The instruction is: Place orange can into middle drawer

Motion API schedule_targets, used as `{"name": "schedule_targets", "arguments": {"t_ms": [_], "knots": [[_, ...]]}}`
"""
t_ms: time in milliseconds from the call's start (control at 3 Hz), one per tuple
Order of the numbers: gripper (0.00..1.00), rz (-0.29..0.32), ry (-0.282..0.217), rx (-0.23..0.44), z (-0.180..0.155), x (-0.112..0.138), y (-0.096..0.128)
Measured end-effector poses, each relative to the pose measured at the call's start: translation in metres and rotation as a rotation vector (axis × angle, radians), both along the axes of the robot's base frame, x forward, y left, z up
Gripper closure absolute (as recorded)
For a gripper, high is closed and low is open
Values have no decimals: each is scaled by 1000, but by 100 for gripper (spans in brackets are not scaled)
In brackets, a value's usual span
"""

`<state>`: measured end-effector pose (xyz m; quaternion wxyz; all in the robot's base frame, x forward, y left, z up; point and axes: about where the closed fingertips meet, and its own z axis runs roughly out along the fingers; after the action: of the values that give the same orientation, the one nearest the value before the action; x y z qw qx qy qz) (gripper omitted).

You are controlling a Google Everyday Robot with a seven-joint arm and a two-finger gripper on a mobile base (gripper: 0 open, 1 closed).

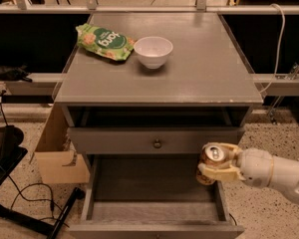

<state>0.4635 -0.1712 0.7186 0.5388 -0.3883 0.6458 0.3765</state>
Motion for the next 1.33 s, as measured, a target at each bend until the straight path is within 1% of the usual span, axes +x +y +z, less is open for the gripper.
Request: {"name": "schedule_targets", "arguments": {"t_ms": [333,667,1000,1333], "knots": [[100,37,35,24,-61,-7,32],[100,37,35,24,-61,-7,32],[100,79,28,15,-83,12,56],[100,150,32,13,-134,36,99]]}}
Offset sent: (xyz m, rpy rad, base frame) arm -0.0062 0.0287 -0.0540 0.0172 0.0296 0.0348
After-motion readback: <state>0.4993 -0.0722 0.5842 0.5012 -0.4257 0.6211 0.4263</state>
